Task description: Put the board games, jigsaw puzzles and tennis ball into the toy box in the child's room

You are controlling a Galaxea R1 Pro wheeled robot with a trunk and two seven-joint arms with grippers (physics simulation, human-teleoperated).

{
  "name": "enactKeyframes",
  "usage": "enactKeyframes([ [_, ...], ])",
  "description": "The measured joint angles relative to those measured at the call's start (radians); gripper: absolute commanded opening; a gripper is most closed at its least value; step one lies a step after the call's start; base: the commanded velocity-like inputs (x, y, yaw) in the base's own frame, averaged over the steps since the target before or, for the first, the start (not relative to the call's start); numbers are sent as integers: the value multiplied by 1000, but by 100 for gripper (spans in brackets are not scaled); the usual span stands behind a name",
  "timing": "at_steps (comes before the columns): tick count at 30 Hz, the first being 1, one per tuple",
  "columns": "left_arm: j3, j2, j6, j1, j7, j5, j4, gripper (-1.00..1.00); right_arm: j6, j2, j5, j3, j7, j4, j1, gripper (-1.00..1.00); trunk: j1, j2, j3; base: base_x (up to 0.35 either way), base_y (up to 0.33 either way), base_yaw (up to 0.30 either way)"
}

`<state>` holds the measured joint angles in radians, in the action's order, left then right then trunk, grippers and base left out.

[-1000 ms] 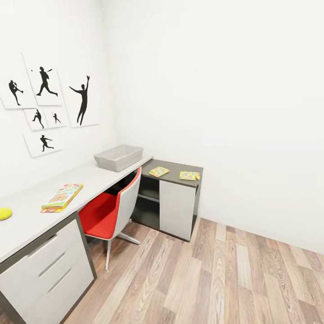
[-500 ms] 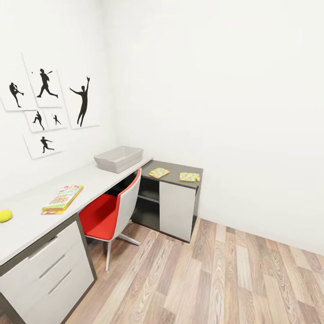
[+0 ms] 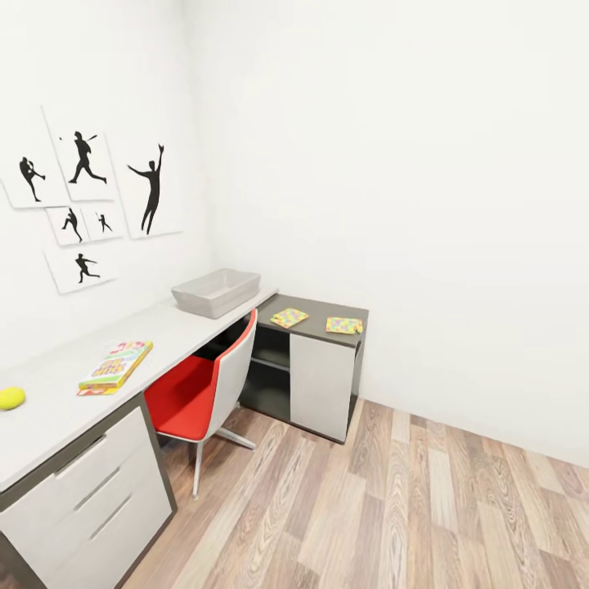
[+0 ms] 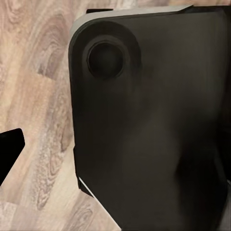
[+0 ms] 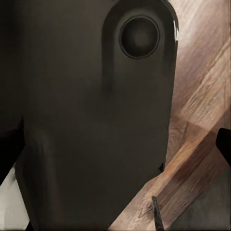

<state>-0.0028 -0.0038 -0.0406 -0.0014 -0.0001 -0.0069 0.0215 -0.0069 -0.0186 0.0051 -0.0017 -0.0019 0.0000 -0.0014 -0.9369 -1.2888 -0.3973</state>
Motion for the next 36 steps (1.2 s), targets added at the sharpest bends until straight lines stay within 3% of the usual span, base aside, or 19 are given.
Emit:
enactKeyframes([
  [11,1,6,-3,0,0,0,8,100,0,0,-1,-2,-1,0,0,100,42,77,35,0,0,0],
  [19,4,7,31,-7,0,2,131,100,3,-14,-3,-3,17,-46,0,100,73,133,60,0,0,0],
  [24,8,11,146,-99,0,5,155,100,11,-21,-10,-5,35,-156,-1,100,92,168,76,0,0,0],
  [28,13,47,280,-226,0,10,161,100,74,-25,-27,-5,39,-257,-25,100,107,196,89,0,0,0],
  [30,15,59,300,-259,-1,11,161,100,108,-24,-38,-5,38,-282,-42,100,115,210,95,0,0,0],
  [32,30,76,325,-330,-4,13,161,100,159,-16,-74,-9,37,-315,-79,100,123,224,101,0,0,0],
  [36,75,86,350,-397,-6,14,161,100,185,-8,-149,-19,36,-333,-126,100,138,252,114,0,0,0],
])
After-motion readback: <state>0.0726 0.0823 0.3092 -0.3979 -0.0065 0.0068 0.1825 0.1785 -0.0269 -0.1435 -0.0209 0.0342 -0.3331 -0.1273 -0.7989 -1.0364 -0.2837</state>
